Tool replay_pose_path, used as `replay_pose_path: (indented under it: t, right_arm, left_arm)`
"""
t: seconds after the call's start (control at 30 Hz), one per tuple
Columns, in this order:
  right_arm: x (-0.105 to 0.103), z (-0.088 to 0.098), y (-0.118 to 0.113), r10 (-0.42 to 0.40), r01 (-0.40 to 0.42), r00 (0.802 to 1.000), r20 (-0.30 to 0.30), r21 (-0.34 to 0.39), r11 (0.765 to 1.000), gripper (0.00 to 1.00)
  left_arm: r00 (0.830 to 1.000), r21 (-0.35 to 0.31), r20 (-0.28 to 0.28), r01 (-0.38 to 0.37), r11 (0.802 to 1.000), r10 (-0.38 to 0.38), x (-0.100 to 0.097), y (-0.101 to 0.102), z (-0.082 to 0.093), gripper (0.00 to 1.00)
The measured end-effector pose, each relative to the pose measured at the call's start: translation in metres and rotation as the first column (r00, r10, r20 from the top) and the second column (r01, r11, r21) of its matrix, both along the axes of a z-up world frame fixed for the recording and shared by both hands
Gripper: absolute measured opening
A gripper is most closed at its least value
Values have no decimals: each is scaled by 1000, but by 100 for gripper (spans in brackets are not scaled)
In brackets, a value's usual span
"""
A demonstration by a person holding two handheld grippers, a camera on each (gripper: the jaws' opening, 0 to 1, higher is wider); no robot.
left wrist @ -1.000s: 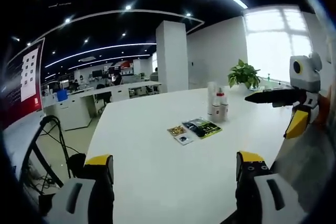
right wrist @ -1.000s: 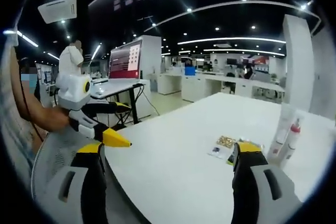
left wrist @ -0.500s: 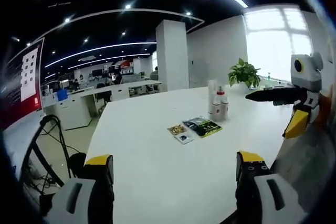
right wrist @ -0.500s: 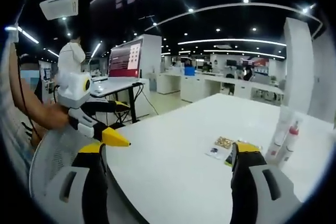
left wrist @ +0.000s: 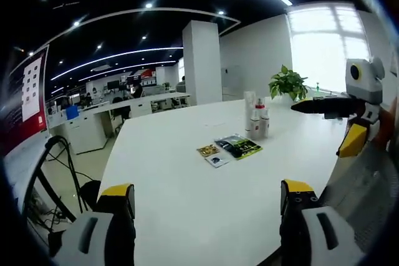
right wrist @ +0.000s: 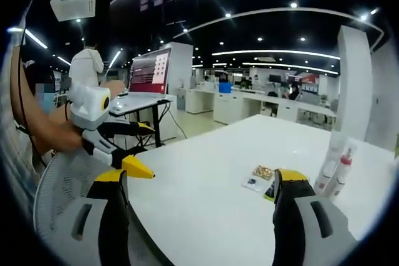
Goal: Arrange the skincare products in the storage area until every visible bottle or jar stands upright without overlapping.
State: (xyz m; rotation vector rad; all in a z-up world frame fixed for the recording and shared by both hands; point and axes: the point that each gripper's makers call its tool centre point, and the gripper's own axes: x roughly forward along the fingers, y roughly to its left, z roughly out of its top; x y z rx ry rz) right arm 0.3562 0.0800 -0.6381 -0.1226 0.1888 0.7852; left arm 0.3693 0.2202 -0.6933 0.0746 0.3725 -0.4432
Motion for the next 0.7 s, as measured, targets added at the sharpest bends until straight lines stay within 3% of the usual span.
replay_pose_path:
  t: [0.47, 0.7]
  right_arm:
    - [-4, -3, 4, 21, -21, 1000, -2, -18, 1000, 93]
    - [-4, -7, 5, 27, -27, 999, -34, -13, 1000, 93]
  left_arm:
    - [999, 12, -16, 29, 1000, -29, -4, -4, -4, 100]
    - [999, 21, -17, 30, 999, -30, -5, -4, -5, 100]
